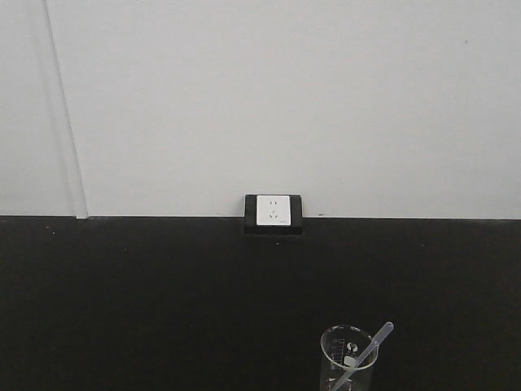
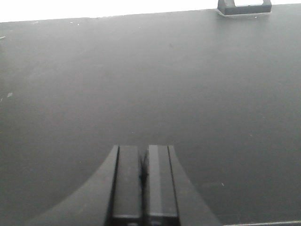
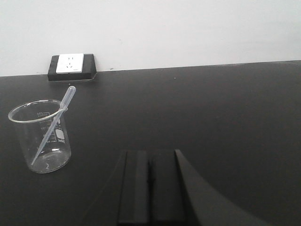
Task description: Grab transparent chemical and place on left bench
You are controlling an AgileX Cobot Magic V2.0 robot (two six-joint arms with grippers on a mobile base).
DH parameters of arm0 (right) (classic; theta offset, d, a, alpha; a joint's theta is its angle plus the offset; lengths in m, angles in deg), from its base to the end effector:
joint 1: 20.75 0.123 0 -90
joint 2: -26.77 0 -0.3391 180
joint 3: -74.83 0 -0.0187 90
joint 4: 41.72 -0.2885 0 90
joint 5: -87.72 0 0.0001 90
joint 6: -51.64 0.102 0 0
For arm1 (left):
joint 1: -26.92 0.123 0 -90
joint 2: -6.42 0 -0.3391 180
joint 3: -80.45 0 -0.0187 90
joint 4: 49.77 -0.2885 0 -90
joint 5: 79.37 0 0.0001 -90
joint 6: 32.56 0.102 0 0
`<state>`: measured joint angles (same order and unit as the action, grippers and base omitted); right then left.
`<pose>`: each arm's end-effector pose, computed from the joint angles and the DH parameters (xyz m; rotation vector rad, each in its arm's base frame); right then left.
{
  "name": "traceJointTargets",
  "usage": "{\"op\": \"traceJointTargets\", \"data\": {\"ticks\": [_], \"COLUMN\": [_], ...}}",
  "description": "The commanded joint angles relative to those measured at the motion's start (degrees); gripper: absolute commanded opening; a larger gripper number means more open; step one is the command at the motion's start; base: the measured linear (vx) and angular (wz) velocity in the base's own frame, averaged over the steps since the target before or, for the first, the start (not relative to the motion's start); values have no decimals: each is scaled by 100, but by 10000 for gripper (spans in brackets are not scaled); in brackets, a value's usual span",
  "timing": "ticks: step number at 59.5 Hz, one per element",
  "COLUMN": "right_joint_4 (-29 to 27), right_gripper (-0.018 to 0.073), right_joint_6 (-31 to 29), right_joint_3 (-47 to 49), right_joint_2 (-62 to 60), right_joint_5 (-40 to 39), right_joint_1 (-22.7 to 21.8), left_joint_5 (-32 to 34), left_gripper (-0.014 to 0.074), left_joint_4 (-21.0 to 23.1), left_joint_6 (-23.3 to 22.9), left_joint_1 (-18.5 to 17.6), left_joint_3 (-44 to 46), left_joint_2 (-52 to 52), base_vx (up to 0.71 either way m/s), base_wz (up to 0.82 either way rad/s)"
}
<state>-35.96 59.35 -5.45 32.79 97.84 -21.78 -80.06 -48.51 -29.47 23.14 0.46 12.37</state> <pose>0.0508 -0.0027 0.1844 0.0583 1.6809 -0.0016 0.0509 -0.0034 0.2031 0.0742 1.5102 -0.0275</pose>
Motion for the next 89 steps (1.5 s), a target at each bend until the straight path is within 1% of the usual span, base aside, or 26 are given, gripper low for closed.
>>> {"op": "traceJointTargets", "data": {"ticks": [1, 37, 42, 49, 52, 55, 60, 71, 79, 89], "right_joint_4": [11, 11, 8, -104, -201, -314, -410, -415, -415, -505], "right_gripper": [-7, -7, -7, -7, -7, -7, -7, -7, -7, -3], "right_joint_6": [-11, -11, -16, -10, -10, -10, -10, -10, -10, 2], "right_joint_3": [-38, -38, 6, 200, 415, 778, 1388, 2769, 3312, 3540], "right_joint_2": [-72, -72, -72, -72, -44, 76, 486, 2185, 3101, 3712], "right_joint_5": [-476, -504, -1057, -2442, -2645, -2607, -2272, -1713, -1419, -1493], "right_joint_1": [-32, -32, -32, -32, -32, -32, -32, -32, -32, -32], "left_joint_5": [449, 449, 449, 449, 449, 449, 449, 449, 449, 449], "left_gripper": [-3, -3, -3, -3, -3, -3, -3, -3, -3, -3], "left_joint_4": [4, 4, 4, 4, 4, 4, 4, 4, 4, 4], "left_joint_6": [-45, -45, -45, -45, -45, -45, -45, -45, -45, -45], "left_joint_1": [-10, -10, -10, -10, -10, -10, -10, -10, -10, -10], "left_joint_3": [-93, -93, -93, -93, -93, -93, -93, -93, -93, -93], "left_joint_2": [-110, -110, -110, -110, -110, -110, -110, -110, -110, -110], "base_vx": [0, 0, 0, 0, 0, 0, 0, 0, 0, 0], "base_wz": [0, 0, 0, 0, 0, 0, 0, 0, 0, 0]}}
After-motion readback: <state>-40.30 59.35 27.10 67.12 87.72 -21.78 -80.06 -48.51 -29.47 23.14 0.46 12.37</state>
